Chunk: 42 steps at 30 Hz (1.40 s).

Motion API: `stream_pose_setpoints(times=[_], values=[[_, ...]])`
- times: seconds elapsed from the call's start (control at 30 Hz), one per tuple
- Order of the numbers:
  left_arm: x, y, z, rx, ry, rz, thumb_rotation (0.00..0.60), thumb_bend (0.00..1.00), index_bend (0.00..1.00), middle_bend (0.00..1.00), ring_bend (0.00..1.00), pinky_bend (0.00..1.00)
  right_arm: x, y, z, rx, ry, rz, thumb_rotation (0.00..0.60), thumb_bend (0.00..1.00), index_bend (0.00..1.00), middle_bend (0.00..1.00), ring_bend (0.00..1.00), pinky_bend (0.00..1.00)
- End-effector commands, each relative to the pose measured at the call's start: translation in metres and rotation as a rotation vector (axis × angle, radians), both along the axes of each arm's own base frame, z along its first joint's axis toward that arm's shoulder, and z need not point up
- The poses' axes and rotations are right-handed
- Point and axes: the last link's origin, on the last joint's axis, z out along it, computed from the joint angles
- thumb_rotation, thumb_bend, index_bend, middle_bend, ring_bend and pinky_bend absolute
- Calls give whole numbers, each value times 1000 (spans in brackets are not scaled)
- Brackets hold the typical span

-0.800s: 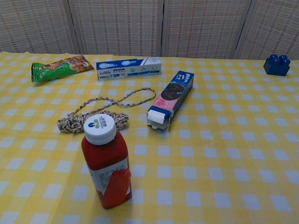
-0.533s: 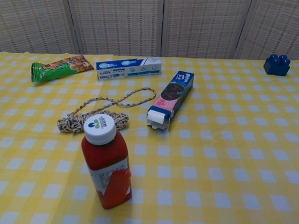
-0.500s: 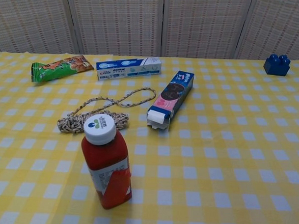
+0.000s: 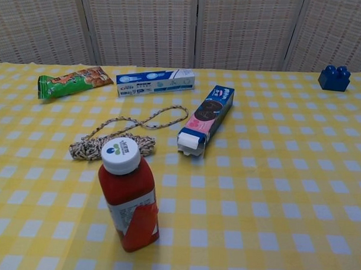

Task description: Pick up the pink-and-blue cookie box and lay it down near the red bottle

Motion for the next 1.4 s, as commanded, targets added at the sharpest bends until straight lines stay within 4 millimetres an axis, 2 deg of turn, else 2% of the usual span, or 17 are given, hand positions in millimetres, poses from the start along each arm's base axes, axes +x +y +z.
stream_pose_setpoints(times=[0.03,0.1,0.37,0.67,1.07,1.4], values=[[0,-1,0,2,-1,1,600,331,223,187,119,47,25,-25,-5,59,35,68,600,320,207,273,184,208],[-1,-1,1,3,-1,2,600,331,223,187,119,47,40,-39,-10,105,65,110,600,345,207,273,184,208],[-2,-5,2,7,-3,11,600,331,223,187,119,47,95,-96,-38,255,110,201,600,639,207,273,185,208],[-3,-7,3,12,-1,15,600,331,223,187,119,47,144,-147,-94,386,147,218,600,978,207,273,185,208],[-8,-12,7,25,-9,33,600,331,223,187,118,47,185,-195,-150,442,224,190,600,1000,207,273,184,208],[-13,-15,12,38,-13,40,600,330,223,187,119,47,211,-216,-193,442,292,187,600,1000,207,279,184,208]])
